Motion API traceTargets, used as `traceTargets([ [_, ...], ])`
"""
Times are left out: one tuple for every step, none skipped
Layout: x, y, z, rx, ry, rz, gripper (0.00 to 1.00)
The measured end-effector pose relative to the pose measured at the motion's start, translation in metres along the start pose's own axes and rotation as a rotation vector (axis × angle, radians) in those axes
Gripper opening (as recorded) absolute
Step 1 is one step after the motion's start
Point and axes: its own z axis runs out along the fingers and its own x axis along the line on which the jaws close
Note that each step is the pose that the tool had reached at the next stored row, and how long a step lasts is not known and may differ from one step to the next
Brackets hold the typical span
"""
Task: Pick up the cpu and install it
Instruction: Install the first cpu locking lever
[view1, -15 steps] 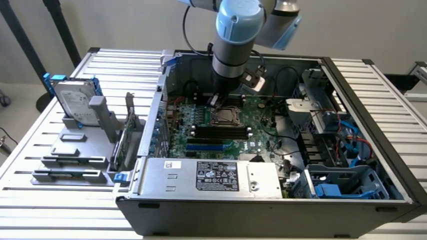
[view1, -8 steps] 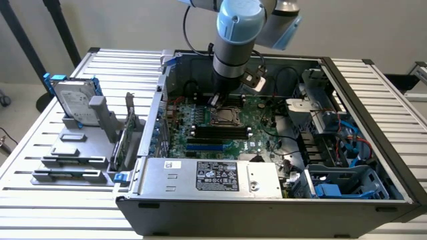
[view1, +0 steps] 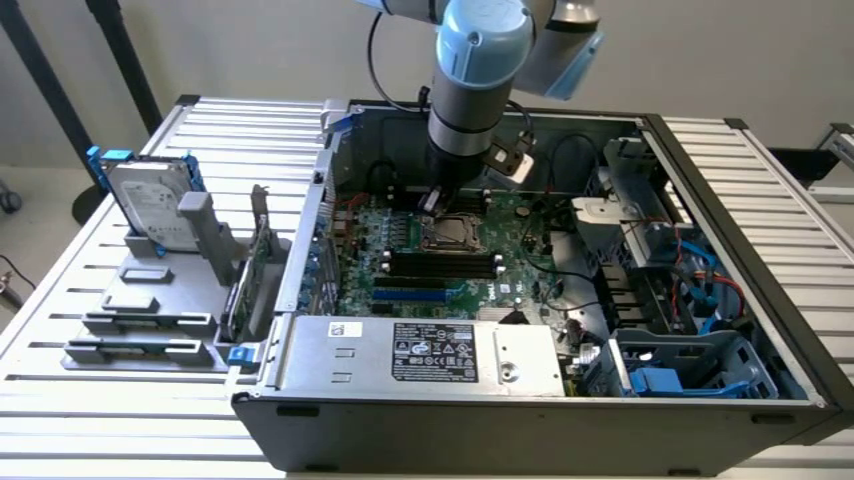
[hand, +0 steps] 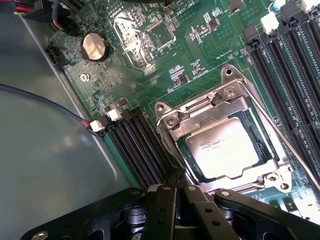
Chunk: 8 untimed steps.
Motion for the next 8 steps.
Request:
traceTargets([
  [0.0002,0.0004,0.0000,0.0000,0.0000,0.000,0.11],
  [0.0004,0.0008,0.0000,0.0000,-0.0001,0.000,0.11],
  [0.0006,0.0011,0.0000,0.0000,-0.0002,0.000,0.11],
  [0.0008,0.0015,0.0000,0.0000,-0.0001,0.000,0.11],
  [0.0010,0.0018,0.0000,-0.0001,-0.0001,0.000,0.11],
  [0.0011,0.0021,0.0000,0.0000,-0.0001,0.000,0.11],
  [0.0013,0.0024,0.0000,0.0000,-0.0001,0.000,0.11],
  [0.0015,0.0028,0.0000,-0.0001,-0.0002,0.000,0.11],
])
